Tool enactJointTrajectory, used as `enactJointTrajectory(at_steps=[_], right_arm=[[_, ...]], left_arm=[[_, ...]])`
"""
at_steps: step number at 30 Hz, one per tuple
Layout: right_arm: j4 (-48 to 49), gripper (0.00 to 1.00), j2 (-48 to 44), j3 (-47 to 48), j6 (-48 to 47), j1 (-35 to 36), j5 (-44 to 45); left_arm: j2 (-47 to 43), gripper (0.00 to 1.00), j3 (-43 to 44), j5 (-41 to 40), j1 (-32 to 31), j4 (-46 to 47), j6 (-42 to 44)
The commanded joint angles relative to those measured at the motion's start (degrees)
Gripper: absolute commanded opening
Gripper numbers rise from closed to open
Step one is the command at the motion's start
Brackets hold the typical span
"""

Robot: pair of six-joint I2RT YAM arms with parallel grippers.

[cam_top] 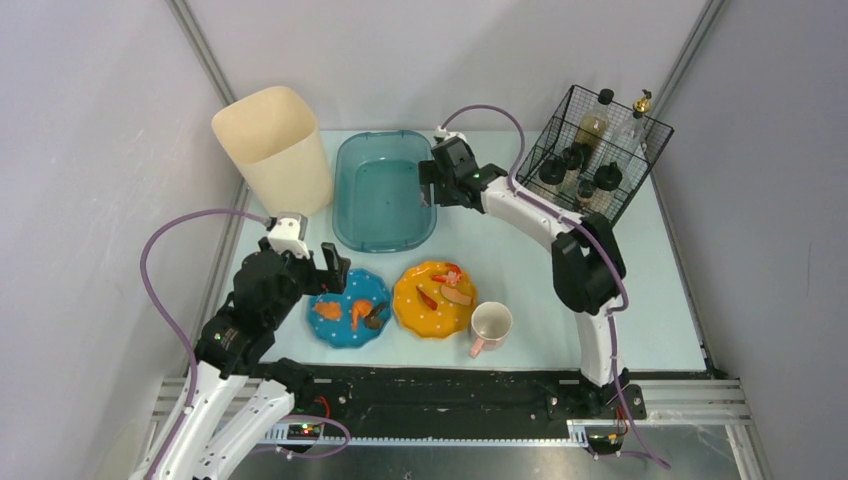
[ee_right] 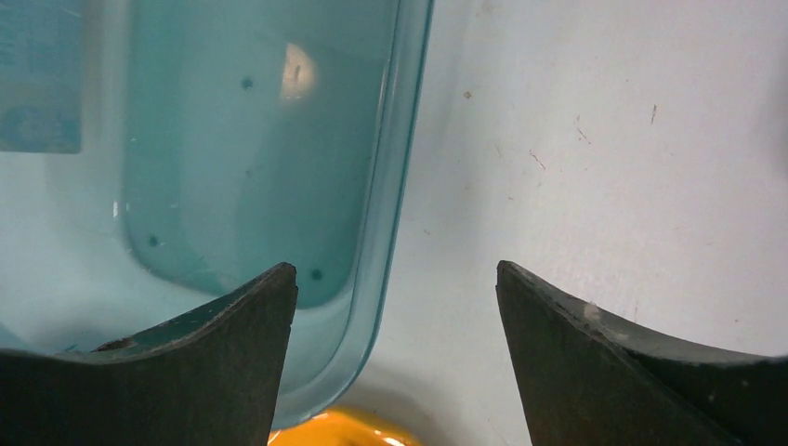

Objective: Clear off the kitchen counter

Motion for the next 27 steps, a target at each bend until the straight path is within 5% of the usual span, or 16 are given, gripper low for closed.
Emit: enactJointTrajectory(at_steps=[1,9,13,22,27], right_arm=[[0.8,0.83,2.8,5.2,3.2,0.4,3.0],[1.3,0.81,8.1,5.7,5.5,1.2,2.9],[0.9,0.73,9.4,5.9,6.2,0.8,3.6],[0.4,0.39,9.3,4.9,4.7,0.6,8.2],[3.5,0.00,5.4,1.0,4.1,0.1,10.8]], left_arm=[[0.5,0.98,0.3,-0.6,0.4,0.6,0.7],[0.3,0.98,0.3,-0.8,0.5,0.5,0.7],[0.6,0.98,0.3,-0.5,0.5,0.4,0.7],[-0.1,0.98,0.2,-0.7,0.5,0.4,0.6],[0.0,0.98,0.2,-0.6,0.5,0.5,0.6]])
